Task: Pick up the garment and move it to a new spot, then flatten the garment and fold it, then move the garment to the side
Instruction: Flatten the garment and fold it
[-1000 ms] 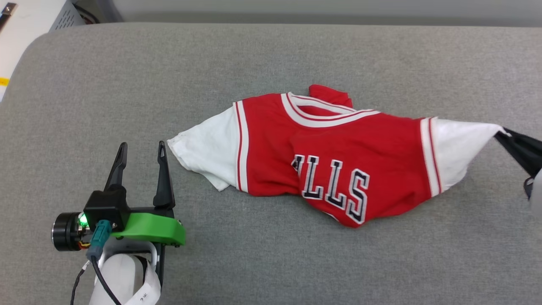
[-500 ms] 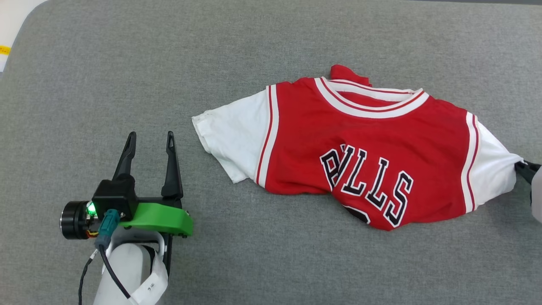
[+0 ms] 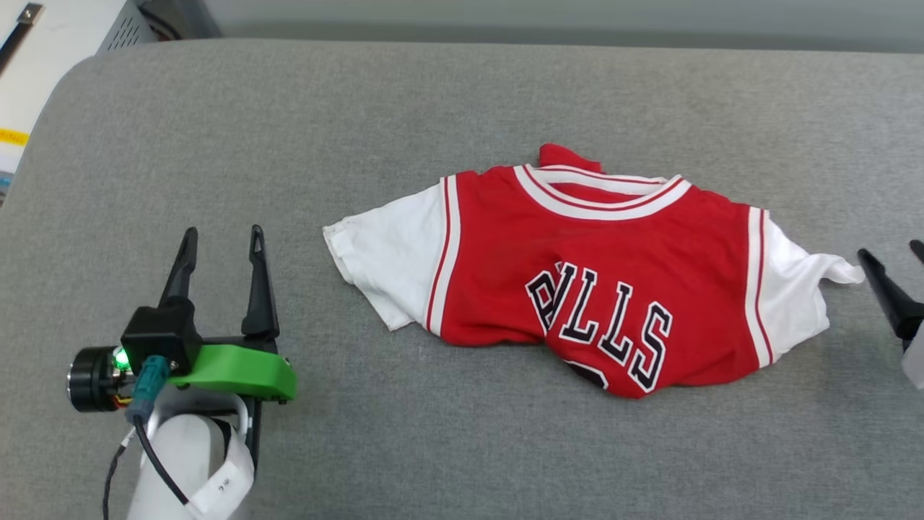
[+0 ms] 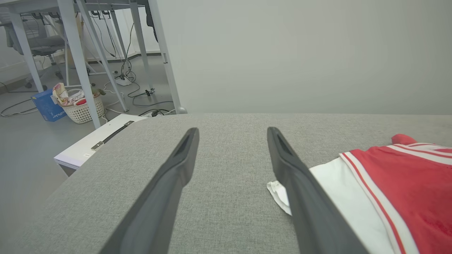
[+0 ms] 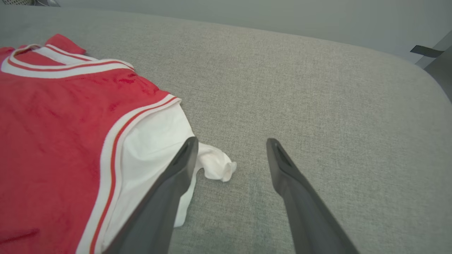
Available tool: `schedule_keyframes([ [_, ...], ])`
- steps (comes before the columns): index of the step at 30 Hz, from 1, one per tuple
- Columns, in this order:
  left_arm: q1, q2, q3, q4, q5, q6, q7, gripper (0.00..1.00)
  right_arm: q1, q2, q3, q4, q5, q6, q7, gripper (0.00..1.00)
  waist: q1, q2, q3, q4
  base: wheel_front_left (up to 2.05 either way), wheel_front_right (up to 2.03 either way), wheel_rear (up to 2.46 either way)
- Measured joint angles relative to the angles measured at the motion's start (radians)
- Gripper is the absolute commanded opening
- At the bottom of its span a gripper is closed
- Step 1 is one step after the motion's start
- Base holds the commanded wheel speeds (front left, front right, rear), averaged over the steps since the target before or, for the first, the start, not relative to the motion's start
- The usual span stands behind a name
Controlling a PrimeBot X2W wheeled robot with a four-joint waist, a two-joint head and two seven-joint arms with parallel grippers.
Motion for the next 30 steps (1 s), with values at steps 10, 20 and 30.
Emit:
schedule_keyframes([
  [10,-0.175,0.113,-0.038,0.086,-0.029,-0.073,0.031,1.0,0.101,0.065,-0.257,-0.193,-0.205,0.0,-0.178,1.0,0.0,0.0,-0.053,-0.053,0.0,0.0,0.0],
  [20,-0.462,0.277,-0.325,0.155,-0.303,-0.086,0.467,1.0,0.267,0.3,-0.391,-0.458,-0.396,0.0,-0.186,1.0,0.0,0.0,-0.039,-0.073,0.0,0.0,0.0],
  [30,-0.622,0.379,-0.542,0.279,-0.65,-0.086,0.972,1.0,0.314,0.357,-0.364,-0.502,-0.399,0.0,-0.165,1.0,0.0,0.0,0.012,-0.09,0.0,0.0,0.0],
])
